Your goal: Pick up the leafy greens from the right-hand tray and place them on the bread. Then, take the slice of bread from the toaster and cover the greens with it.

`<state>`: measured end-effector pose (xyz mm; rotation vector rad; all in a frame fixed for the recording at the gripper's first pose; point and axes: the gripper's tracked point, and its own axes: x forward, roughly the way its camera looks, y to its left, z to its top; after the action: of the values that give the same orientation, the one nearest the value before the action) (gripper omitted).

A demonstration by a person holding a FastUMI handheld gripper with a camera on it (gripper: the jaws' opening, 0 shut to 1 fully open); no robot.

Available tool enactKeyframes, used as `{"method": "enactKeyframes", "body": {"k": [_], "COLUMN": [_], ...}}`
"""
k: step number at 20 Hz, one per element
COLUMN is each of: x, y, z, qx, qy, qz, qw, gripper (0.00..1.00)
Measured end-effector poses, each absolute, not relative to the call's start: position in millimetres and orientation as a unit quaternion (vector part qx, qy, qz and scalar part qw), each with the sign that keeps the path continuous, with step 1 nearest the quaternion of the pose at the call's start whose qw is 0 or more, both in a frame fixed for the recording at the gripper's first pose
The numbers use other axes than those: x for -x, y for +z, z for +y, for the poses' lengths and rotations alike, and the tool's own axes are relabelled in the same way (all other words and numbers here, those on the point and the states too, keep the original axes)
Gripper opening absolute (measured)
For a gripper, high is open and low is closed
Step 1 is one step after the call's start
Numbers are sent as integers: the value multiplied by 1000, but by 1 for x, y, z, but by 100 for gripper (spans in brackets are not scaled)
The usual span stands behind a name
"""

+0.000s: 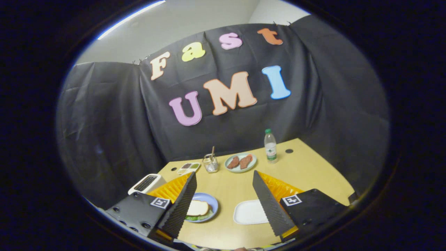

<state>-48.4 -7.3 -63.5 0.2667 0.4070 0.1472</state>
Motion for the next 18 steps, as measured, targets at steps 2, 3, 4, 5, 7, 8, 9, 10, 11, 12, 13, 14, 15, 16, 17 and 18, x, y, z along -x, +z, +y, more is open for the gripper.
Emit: {"method": "enactKeyframes", "body": {"k": [2, 3, 4, 5, 7, 8, 9, 10, 11, 12, 13, 14, 15, 16, 17, 18], "x": [55, 57, 58, 59, 59, 59, 59, 59, 59, 59, 59, 59, 56, 56, 58, 57], "y": [-53, -45, -38, -33, -18, -9, -6, -2, -1, -1, 1, 5, 8, 7, 7, 7], "z": [-19, -22, -25, -27, -30, -30, -29, -30, -31, -31, -29, -28, -27, -27, -26, -26], "qx": [-103, -96, -90, -85, -80, -79, -76, -71, -64, -60, -58, -59, -59, -59, -59, -59], "qy": [54, 44, 38, 28, 14, 10, 9, 6, 4, 2, 4, 3, 3, 4, 5, 3], "qz": [180, 165, 156, 145, 121, 107, 98, 91, 91, 91, 92, 85, 84, 84, 85, 84], "qw": [977, 981, 983, 985, 989, 991, 992, 993, 994, 994, 994, 995, 995, 995, 995, 995], "gripper": [100, 100, 100, 100, 100, 100, 100, 100, 100, 100, 100, 100, 100, 100, 100, 100]}}
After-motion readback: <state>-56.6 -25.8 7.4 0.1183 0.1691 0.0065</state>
